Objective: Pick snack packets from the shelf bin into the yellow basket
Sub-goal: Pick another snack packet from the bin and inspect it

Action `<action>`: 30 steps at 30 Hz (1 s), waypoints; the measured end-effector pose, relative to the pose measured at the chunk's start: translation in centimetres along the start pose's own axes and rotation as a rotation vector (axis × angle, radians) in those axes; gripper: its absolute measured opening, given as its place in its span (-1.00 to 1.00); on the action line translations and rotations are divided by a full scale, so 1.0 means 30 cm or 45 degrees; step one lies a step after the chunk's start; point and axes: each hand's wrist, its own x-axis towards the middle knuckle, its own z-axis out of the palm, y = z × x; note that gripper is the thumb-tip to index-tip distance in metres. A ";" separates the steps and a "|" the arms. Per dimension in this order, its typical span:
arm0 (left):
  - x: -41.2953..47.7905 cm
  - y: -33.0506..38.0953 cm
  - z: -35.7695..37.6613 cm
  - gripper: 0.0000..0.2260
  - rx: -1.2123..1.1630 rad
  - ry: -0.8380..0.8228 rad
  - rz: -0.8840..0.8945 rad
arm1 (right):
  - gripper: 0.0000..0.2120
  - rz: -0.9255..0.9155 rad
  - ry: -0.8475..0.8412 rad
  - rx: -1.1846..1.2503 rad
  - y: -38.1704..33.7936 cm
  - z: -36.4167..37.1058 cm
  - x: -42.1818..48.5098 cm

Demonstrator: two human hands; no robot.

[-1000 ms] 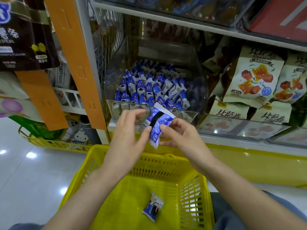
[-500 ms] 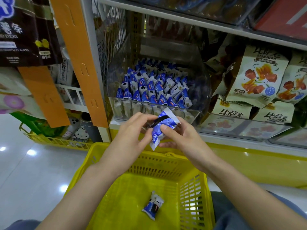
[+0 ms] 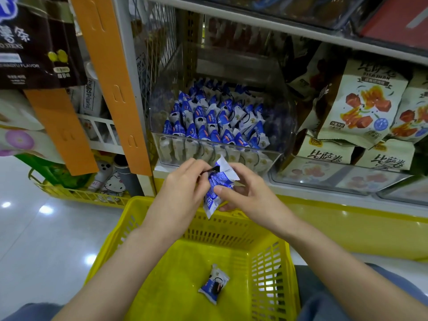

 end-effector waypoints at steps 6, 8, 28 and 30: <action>0.004 -0.014 0.013 -0.86 -0.139 -0.068 -0.054 | -0.78 0.004 0.103 0.100 0.002 -0.016 0.008; -0.003 -0.012 0.019 -0.80 -0.120 -0.106 -0.059 | -0.80 0.011 0.159 0.141 -0.001 -0.025 0.011; 0.046 0.042 -0.027 -0.86 -1.053 0.114 -0.434 | -0.79 -0.233 0.232 -0.250 -0.027 -0.011 0.013; 0.048 0.042 -0.032 -0.76 -1.065 0.111 -0.510 | -0.79 -0.229 0.220 -0.137 -0.034 -0.009 0.013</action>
